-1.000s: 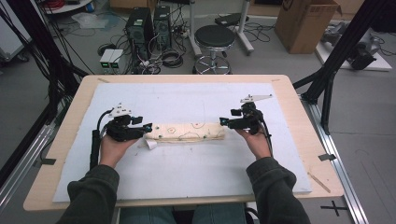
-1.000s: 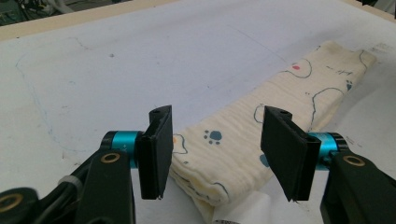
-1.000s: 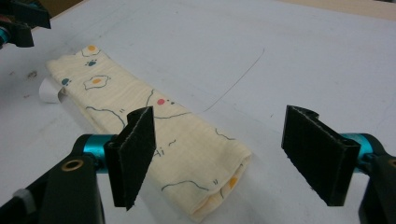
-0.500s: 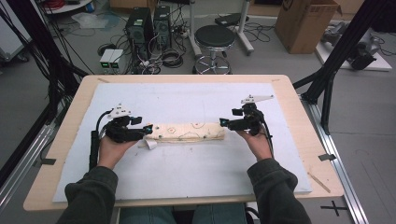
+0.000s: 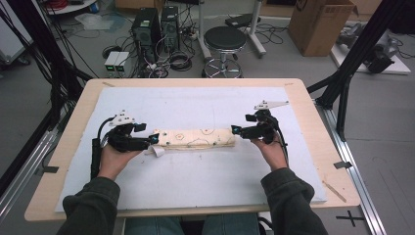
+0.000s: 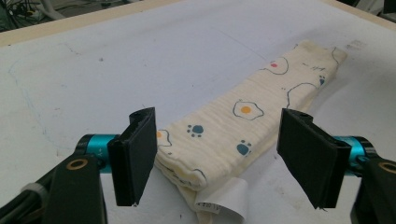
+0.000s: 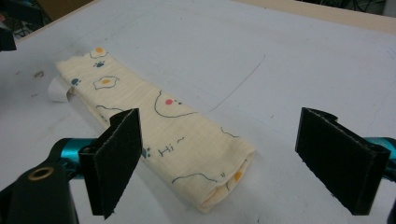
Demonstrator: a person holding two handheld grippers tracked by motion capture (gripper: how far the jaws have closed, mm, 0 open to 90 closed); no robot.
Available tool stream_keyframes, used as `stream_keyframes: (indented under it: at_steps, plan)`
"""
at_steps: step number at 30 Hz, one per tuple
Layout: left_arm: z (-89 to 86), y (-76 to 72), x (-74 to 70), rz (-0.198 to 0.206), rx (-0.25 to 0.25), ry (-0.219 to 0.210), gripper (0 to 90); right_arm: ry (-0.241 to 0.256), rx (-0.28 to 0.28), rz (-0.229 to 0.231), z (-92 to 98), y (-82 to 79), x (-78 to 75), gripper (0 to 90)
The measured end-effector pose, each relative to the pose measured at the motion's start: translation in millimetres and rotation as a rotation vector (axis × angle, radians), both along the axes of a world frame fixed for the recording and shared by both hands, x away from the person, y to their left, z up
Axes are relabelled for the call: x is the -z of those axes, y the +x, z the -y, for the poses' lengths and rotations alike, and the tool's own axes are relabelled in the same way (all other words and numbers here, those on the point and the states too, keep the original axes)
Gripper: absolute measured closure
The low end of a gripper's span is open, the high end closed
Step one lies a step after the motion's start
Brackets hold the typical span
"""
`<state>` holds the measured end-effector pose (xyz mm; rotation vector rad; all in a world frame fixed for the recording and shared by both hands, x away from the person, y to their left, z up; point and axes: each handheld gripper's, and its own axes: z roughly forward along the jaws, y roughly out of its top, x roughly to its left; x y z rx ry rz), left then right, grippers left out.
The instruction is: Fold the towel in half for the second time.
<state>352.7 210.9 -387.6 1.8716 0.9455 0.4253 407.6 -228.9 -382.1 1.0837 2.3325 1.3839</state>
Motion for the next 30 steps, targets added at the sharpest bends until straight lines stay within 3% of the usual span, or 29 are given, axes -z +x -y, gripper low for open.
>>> stream_keyframes:
  at_steps: [21,30]
  plan:
    - [-3.3,-16.0,-9.0,0.031,0.019,-0.001,24.4,-0.007,-0.024,0.036,0.6,-16.3,-9.4,12.6]
    - [-8.6,-22.6,-6.6,0.022,0.018,-0.002,23.9,-0.017,-0.031,0.04,4.9,-23.4,-3.1,12.6]
